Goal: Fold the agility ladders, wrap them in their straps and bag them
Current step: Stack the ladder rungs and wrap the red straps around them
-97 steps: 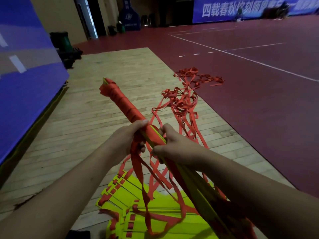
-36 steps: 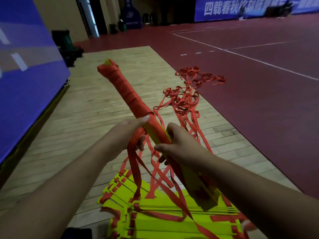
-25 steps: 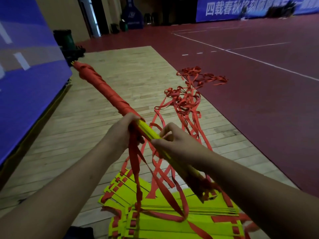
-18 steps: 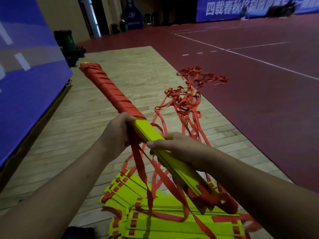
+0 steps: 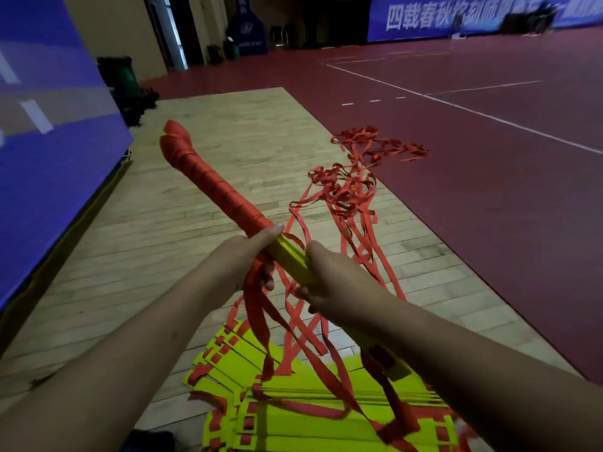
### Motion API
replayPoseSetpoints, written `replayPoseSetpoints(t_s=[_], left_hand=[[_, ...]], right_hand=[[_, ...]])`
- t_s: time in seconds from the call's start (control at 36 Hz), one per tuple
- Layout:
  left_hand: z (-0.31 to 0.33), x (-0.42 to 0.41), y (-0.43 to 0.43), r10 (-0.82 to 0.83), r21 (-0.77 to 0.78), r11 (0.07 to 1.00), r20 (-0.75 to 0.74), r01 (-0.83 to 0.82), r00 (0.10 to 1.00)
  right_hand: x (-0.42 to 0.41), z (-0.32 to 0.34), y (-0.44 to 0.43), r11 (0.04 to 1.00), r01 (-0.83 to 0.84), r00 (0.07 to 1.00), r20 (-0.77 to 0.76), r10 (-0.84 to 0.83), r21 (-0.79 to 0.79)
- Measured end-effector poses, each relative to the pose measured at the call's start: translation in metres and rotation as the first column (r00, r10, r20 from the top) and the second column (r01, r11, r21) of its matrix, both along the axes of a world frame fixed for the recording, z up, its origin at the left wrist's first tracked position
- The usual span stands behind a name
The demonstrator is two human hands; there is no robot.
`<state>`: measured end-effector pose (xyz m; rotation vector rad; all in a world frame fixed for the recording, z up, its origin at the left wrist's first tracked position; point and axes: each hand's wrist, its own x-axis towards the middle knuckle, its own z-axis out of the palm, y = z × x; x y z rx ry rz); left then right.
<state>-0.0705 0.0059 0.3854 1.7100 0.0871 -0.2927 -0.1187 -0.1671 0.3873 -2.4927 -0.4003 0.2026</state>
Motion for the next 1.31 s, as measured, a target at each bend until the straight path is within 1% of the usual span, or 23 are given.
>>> replayPoseSetpoints(t_s=[0.06,0.08,0.17,0.22,0.25,0.31,0.33,0.39,0.44,0.5,0.58,0.64,0.72,0.78,0.86,0.92,0.97,1.03,1.11,1.17,1.19,1.25,1.31], left_hand=[[-0.002,0.002,0.000,0.059,-0.028,0.998,0.000,-0.059,0.998],[-0.002,0.003,0.001,0.070,-0.060,0.996,0.000,-0.070,0.998],[0.002,0.002,0.008,0.043,-0.121,0.992,0.024,-0.040,0.999],[0.007,0.000,0.012,0.004,-0.159,0.987,0.042,0.003,0.999],[0.008,-0.001,0.013,-0.007,-0.192,0.981,0.050,0.017,0.999],[0.012,-0.004,0.012,-0.016,-0.279,0.960,0.053,0.031,0.998],[0.014,-0.004,0.012,-0.019,-0.325,0.945,0.051,0.035,0.999],[0.015,-0.005,0.014,-0.025,-0.378,0.925,0.051,0.042,0.998],[0.015,-0.005,0.017,-0.043,-0.378,0.924,0.053,0.060,0.998],[0.016,-0.005,0.019,-0.078,-0.371,0.924,0.050,0.092,0.996],[0.019,-0.005,0.016,-0.141,-0.362,0.923,-0.007,0.129,0.990],[0.019,-0.006,0.015,-0.192,-0.276,0.946,-0.056,0.170,0.980],[0.016,-0.004,0.016,-0.202,-0.128,0.974,-0.110,0.188,0.973],[0.015,-0.003,0.012,-0.170,-0.097,0.982,-0.086,0.161,0.982],[0.009,-0.003,0.002,-0.106,-0.047,0.993,-0.019,0.105,0.994],[0.004,-0.003,-0.002,-0.038,-0.016,0.999,0.020,0.038,0.999],[0.001,-0.001,-0.001,0.019,-0.038,0.999,0.050,-0.017,0.999],[0.001,0.001,0.003,0.053,-0.084,0.995,0.080,-0.046,0.995],[0.006,0.000,0.009,0.036,-0.121,0.993,0.141,-0.019,0.989],[0.010,-0.001,0.012,0.007,-0.160,0.987,0.176,0.021,0.984],[0.013,-0.002,0.012,-0.009,-0.180,0.983,0.186,0.043,0.982],[0.016,-0.004,0.013,-0.014,-0.221,0.974,0.194,0.058,0.981],[0.017,-0.003,0.014,0.006,-0.248,0.968,0.201,0.045,0.980]], right_hand=[[0.000,0.003,0.003,1.000,-0.019,1.000,-0.010,0.019,-0.001],[0.000,0.005,0.003,0.999,-0.022,0.999,-0.046,0.024,0.041],[0.000,0.014,0.001,0.955,0.043,0.978,-0.207,0.019,0.294],[0.000,0.019,-0.003,0.907,0.105,0.950,-0.311,0.030,0.409],[-0.001,0.021,-0.005,0.882,0.131,0.925,-0.377,0.057,0.453],[-0.003,0.022,-0.008,0.828,0.174,0.835,-0.526,0.163,0.533],[-0.003,0.022,-0.008,0.806,0.189,0.790,-0.574,0.214,0.561],[-0.002,0.022,-0.009,0.789,0.218,0.758,-0.609,0.233,0.574],[-0.001,0.024,-0.010,0.779,0.249,0.772,-0.604,0.198,0.575],[-0.002,0.026,-0.011,0.737,0.254,0.804,-0.560,0.199,0.626],[-0.001,0.019,-0.012,0.714,0.180,0.869,-0.450,0.208,0.677],[0.002,0.012,-0.013,0.734,0.128,0.903,-0.384,0.191,0.667],[0.004,0.012,-0.016,0.745,0.138,0.921,-0.362,0.146,0.653],[0.003,0.014,-0.016,0.806,0.112,0.945,-0.314,0.095,0.581],[0.002,0.009,-0.010,0.933,0.047,0.986,-0.166,0.015,0.358],[0.001,0.006,-0.004,0.956,0.048,0.992,-0.124,-0.012,0.291],[-0.001,0.003,0.002,0.965,0.051,0.992,-0.124,-0.020,0.258],[-0.002,0.003,0.007,0.962,0.052,0.987,-0.161,-0.009,0.267],[-0.001,0.010,0.008,0.920,0.096,0.959,-0.282,0.016,0.380],[-0.001,0.015,0.005,0.867,0.117,0.915,-0.392,0.095,0.484],[-0.002,0.018,0.004,0.849,0.106,0.899,-0.414,0.140,0.518],[-0.001,0.021,0.002,0.853,0.067,0.903,-0.395,0.168,0.518],[0.002,0.022,0.003,0.886,0.044,0.928,-0.348,0.136,0.462]])
